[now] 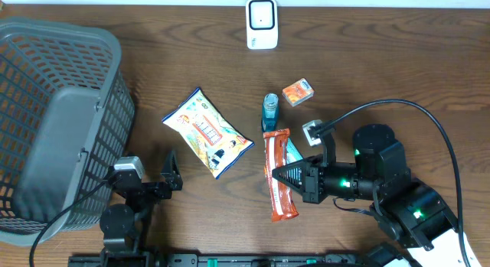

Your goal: Scan the item barcode

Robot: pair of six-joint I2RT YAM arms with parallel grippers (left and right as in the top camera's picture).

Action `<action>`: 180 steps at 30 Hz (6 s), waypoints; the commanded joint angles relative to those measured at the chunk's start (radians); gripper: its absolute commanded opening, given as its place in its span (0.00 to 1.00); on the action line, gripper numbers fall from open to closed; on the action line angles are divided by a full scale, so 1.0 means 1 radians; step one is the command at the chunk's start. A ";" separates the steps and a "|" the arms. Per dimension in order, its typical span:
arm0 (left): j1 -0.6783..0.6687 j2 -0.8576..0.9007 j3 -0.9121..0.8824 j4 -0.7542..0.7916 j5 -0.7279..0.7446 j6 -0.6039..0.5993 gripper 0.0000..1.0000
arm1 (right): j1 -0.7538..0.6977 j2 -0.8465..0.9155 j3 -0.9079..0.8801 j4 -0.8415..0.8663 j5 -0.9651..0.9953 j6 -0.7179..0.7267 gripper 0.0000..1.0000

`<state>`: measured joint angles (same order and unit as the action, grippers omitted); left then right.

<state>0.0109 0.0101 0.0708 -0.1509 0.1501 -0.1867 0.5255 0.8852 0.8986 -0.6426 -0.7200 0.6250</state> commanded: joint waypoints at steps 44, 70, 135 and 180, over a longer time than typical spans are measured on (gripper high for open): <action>-0.004 -0.006 -0.008 -0.029 -0.006 -0.010 1.00 | -0.146 0.333 0.105 0.248 0.939 -0.536 0.01; -0.004 -0.006 -0.008 -0.032 -0.006 -0.010 1.00 | -0.102 1.457 1.183 0.478 1.326 -1.230 0.01; -0.004 -0.006 -0.008 -0.032 -0.006 -0.010 1.00 | -0.667 1.292 1.161 -0.177 1.425 -0.548 0.01; -0.004 -0.006 -0.008 -0.032 -0.005 -0.010 1.00 | -0.987 1.014 1.162 -0.300 0.344 -0.345 0.99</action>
<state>0.0109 0.0101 0.0734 -0.1593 0.1501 -0.1871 -0.5396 1.9282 2.0590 -0.9012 -0.2123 0.1970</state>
